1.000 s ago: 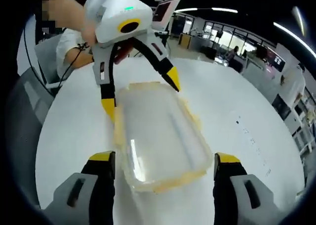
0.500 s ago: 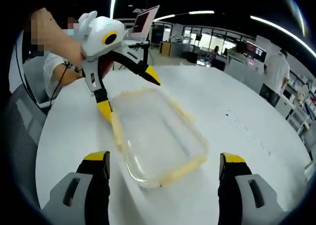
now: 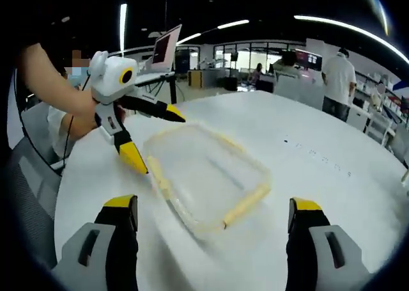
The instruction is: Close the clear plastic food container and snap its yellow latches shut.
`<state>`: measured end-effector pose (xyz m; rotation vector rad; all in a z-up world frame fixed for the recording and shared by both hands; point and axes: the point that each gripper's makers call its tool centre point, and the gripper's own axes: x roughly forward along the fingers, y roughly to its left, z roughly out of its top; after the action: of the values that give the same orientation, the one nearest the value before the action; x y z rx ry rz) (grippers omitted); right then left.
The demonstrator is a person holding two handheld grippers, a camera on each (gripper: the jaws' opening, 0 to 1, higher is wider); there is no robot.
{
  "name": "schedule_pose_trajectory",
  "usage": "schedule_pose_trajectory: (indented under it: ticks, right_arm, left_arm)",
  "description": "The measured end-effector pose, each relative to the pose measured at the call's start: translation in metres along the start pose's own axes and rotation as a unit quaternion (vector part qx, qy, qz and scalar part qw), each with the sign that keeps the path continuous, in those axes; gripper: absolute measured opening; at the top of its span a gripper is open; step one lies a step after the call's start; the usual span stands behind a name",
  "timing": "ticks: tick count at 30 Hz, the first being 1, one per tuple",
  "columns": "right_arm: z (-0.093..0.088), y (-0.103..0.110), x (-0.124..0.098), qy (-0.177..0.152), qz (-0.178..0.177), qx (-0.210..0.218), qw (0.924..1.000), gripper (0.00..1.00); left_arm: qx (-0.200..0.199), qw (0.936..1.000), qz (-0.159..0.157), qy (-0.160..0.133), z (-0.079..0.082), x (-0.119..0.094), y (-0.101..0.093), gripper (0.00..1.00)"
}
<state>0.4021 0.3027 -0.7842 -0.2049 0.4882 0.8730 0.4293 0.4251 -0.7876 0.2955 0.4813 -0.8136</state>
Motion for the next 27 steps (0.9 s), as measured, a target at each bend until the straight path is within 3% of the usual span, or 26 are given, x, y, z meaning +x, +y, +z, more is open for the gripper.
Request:
schedule_pose_trajectory:
  ticks: [8, 11, 15, 22, 27]
  right_arm:
    - [0.002, 0.004, -0.007, -0.03, -0.01, 0.053, 0.9981, 0.99]
    - [0.001, 0.005, -0.009, -0.034, -0.015, 0.061, 0.9975, 0.99]
    - [-0.004, 0.009, -0.013, -0.032, -0.017, 0.063, 0.9974, 0.99]
    - [-0.009, 0.014, -0.017, -0.026, -0.017, 0.053, 0.9981, 0.99]
    - [-0.012, 0.016, -0.023, -0.024, -0.019, 0.062, 0.9976, 0.98]
  left_arm:
    - [-0.028, 0.9996, 0.0, -0.007, -0.008, -0.009, -0.009, 0.88]
    - [-0.063, 0.9978, 0.002, -0.022, -0.007, -0.012, -0.014, 0.9]
    - [-0.099, 0.9947, 0.007, -0.027, -0.011, -0.014, -0.016, 0.94]
    - [-0.123, 0.9915, 0.005, -0.043, -0.012, -0.019, -0.027, 0.98]
    - [-0.138, 0.9897, 0.011, -0.037, -0.021, -0.022, -0.027, 0.98]
